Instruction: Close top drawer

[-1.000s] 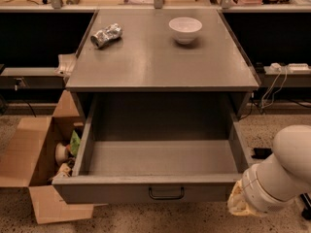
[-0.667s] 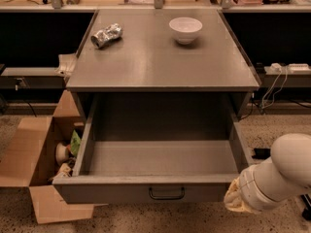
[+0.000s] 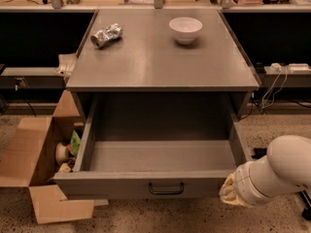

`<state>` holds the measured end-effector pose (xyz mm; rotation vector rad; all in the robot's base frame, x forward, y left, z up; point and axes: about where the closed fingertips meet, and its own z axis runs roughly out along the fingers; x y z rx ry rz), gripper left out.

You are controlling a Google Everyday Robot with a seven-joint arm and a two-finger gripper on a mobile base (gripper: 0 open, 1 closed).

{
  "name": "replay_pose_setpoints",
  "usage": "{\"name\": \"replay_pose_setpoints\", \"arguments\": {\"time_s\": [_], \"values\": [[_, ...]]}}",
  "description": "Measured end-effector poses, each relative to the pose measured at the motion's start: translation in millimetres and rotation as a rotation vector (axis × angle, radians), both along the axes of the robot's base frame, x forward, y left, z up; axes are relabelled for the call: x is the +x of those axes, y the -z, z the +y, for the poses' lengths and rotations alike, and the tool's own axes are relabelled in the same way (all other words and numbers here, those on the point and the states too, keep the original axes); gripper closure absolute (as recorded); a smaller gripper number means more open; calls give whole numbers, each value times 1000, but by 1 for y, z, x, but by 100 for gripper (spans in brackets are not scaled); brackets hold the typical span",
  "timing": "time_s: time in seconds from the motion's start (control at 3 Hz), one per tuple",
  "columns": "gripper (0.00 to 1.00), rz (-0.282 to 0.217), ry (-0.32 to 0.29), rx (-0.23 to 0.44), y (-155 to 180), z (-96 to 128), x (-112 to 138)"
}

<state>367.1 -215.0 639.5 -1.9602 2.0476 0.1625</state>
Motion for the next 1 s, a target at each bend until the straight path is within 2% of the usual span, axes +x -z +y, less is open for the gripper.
{"name": "replay_pose_setpoints", "arguments": {"time_s": [0.33,1.0], "values": [[84,-5,4,1,0,0,2],[37,-5,4,1,0,0,2]]}}
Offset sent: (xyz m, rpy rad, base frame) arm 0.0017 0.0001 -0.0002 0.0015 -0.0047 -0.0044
